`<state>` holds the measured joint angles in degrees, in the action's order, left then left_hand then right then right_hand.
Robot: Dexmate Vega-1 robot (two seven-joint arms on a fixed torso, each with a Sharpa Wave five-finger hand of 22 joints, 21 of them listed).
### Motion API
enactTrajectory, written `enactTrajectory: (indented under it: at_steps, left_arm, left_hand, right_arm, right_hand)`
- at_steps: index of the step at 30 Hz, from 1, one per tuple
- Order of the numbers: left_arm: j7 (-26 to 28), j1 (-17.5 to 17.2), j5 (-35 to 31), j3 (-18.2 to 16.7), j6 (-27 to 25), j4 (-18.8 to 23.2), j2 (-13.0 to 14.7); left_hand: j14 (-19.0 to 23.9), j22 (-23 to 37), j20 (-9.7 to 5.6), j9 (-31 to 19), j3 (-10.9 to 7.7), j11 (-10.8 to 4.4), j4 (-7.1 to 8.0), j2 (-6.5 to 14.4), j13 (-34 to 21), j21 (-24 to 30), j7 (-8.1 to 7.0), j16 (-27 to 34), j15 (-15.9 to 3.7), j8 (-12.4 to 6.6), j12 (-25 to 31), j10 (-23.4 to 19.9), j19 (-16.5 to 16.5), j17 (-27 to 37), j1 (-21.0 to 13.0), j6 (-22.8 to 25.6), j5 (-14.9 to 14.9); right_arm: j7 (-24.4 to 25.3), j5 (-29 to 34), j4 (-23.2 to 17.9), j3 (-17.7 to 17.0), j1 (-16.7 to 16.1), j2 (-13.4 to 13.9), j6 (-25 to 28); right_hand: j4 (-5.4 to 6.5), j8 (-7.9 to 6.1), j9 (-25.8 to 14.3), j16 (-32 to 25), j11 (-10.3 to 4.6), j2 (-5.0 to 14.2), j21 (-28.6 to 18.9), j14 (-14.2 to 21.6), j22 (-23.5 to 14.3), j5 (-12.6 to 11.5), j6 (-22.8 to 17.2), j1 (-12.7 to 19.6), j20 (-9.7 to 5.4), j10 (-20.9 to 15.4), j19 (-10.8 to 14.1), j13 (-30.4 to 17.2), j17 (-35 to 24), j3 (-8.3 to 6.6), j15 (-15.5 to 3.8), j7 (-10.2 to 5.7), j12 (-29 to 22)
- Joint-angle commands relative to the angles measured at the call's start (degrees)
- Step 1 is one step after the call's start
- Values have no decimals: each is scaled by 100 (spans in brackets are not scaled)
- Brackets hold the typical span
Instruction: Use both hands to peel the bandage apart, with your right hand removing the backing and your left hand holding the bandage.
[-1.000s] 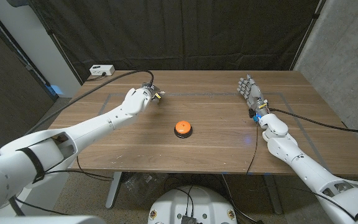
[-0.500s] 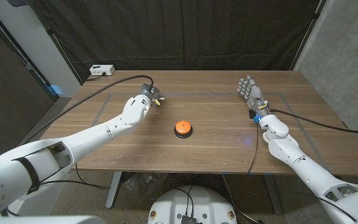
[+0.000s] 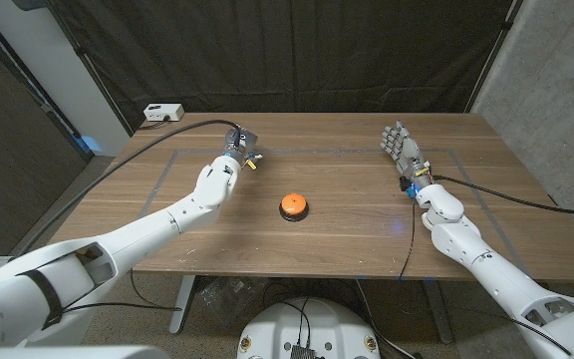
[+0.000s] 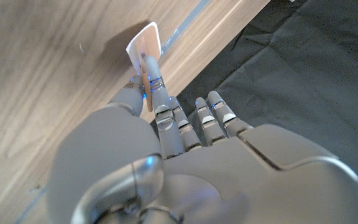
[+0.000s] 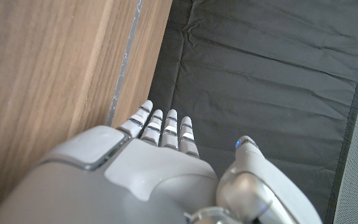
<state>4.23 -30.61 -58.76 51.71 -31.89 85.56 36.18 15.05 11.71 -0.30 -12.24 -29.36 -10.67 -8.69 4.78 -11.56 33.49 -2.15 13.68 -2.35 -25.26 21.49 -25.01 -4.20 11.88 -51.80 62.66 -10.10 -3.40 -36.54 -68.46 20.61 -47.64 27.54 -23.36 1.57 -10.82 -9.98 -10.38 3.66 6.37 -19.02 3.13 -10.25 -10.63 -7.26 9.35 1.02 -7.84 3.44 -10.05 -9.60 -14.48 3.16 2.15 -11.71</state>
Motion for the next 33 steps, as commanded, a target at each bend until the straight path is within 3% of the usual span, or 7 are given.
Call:
enactTrajectory:
  at_steps: [1,10,16,21,23,28,33]
  left_arm:
    - [1914,-448,1332,-725,414,90,-260]
    - [2803,-604,2723,-1218,1592,-179,-483]
    - [3208,-536,3326,-1298,2705,-611,-560]
    - [3253,-447,3814,-1361,3587,-963,-653]
    - [3278,-422,3896,-1367,3790,-1060,-679]
    - [2747,-352,4705,-1508,4576,-1332,-824]
    - [2417,-259,5015,-1547,4932,-1496,-922]
  left_hand:
    - [60,-5,42,5,-55,0,9,2,-8,29,-28,8,-640,-37,44,-64,-48,16,-52,48,-8]
    - [90,-12,121,23,-82,4,23,7,-4,48,17,8,-639,-32,29,-137,-57,23,-72,12,-10]
    - [32,-19,219,17,-91,-9,50,6,-3,37,-24,-16,-635,-32,-15,-147,5,32,-65,-39,-6]
    - [-2,-24,238,24,-86,3,77,6,-3,39,-58,-23,-628,-31,-57,-124,17,41,-45,-58,0]
    - [-12,-25,248,27,-85,3,86,6,-4,43,-73,-24,-623,-32,-74,-116,15,44,-38,-60,3]
    - [-52,-29,276,36,-88,1,100,9,-5,58,-76,-33,-610,-32,-104,-132,-8,51,-34,-76,5]
    - [-148,-32,295,37,-90,33,127,27,-8,64,-83,-55,-530,-28,-175,-73,1,65,-22,-119,6]
  right_arm:
    - [127,87,-86,24,-6,44,103]
    - [312,253,-259,66,-12,148,255]
    - [395,367,-344,110,8,202,342]
    - [428,437,-414,142,24,232,387]
    - [403,432,-411,146,28,233,375]
    - [496,576,-627,174,-9,310,388]
    - [731,883,-981,204,-83,455,422]
  right_hand:
    - [-61,0,-29,15,6,63,19,40,-29,-22,-24,62,-10,-74,61,-24,-10,-70,7,-9,-22]
    - [-435,-92,-37,-28,46,68,34,302,-15,2,-310,564,77,-340,311,-28,-6,-291,9,32,-91]
    - [-527,-104,-40,-27,68,52,47,360,-17,7,-383,675,93,-423,350,-29,-6,-329,39,45,-109]
    - [-602,-111,-43,-39,74,37,51,444,-20,12,-442,763,111,-514,405,-31,-7,-357,87,29,-130]
    - [-681,-121,-47,-63,92,17,31,595,-25,17,-531,852,163,-638,532,-33,-10,-379,73,27,-157]
    - [-771,-144,-52,-85,107,-8,2,813,-31,21,-702,950,177,-825,718,-36,-11,-394,35,54,-194]
    - [-818,-147,-54,-66,101,6,-12,838,-32,13,-760,1020,277,-845,807,-37,-11,-420,57,54,-184]
